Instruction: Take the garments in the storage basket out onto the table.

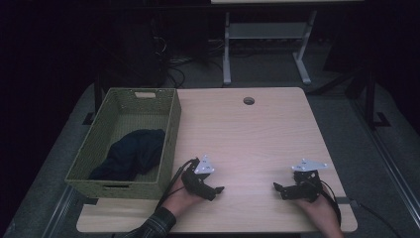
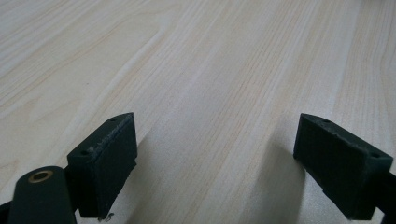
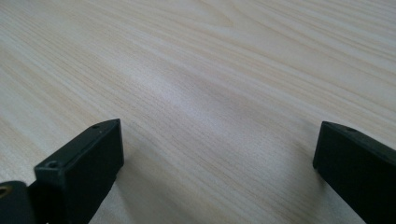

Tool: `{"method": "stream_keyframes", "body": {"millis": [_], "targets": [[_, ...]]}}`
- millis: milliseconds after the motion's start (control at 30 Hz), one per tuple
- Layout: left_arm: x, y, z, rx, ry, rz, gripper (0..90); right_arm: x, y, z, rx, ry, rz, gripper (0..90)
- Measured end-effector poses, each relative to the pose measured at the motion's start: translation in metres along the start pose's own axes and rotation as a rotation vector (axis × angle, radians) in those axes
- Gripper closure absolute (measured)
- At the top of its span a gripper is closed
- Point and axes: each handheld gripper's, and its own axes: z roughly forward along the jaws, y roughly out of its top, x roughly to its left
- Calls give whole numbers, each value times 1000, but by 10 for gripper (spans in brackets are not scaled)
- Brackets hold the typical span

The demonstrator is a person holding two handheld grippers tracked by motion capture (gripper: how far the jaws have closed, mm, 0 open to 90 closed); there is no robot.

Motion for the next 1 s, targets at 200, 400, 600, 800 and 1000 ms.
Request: {"method": "stream_keyframes", "body": {"millis": [200, 400, 600, 800, 1000], "targets": [[1, 1, 1, -1, -5, 5, 128, 0, 0, 0, 0, 0, 1, 14], [2, 2, 0, 19, -19, 22, 129, 0, 0, 0, 0, 0, 0, 14], [3, 5, 0, 38, -24, 29, 132, 0, 0, 0, 0, 0, 0, 14], [4, 7, -1, 63, -30, 32, 134, 0, 0, 0, 0, 0, 0, 14], [6, 8, -2, 80, -30, 33, 135, 0, 0, 0, 0, 0, 0, 14]]}}
